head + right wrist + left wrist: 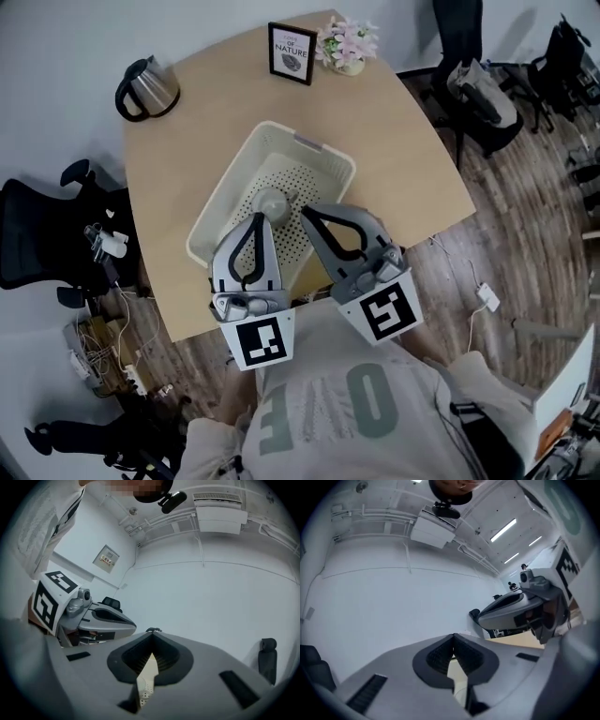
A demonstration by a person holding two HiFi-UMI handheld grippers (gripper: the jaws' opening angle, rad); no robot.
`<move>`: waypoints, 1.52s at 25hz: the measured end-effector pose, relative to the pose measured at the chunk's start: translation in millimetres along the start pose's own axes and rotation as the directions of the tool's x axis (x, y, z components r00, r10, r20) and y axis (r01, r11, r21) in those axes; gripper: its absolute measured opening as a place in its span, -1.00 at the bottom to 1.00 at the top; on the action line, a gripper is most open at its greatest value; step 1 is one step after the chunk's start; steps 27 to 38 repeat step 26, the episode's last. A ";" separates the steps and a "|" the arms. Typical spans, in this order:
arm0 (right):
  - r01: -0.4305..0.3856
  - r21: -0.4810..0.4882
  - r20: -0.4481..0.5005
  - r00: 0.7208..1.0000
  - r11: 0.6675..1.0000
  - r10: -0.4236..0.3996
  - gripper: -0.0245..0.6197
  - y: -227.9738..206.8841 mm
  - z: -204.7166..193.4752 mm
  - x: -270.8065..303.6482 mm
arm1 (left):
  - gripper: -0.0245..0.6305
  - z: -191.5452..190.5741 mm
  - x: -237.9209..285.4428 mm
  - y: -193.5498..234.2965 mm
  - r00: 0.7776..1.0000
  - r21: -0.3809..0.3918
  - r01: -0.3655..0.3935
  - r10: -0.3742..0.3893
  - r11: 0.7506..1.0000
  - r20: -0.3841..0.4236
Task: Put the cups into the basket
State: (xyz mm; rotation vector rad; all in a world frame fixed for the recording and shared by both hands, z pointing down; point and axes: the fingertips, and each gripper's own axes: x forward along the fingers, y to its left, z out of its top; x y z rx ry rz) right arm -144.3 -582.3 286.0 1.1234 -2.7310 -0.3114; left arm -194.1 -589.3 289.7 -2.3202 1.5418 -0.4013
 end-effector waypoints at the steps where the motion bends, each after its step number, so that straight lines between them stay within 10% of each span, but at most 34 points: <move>1: -0.018 0.021 0.017 1.000 1.000 0.018 -0.93 4.8 2.4 1.6 | -0.90 0.9 -2.4 -3.8 1.000 -0.009 -0.011 0.011 1.000 0.012; 38: -0.051 0.083 -0.002 0.999 0.995 0.051 -0.93 22.4 -15.9 15.5 | -0.90 -29.8 -14.9 4.2 0.998 -0.104 -0.051 0.054 0.993 0.018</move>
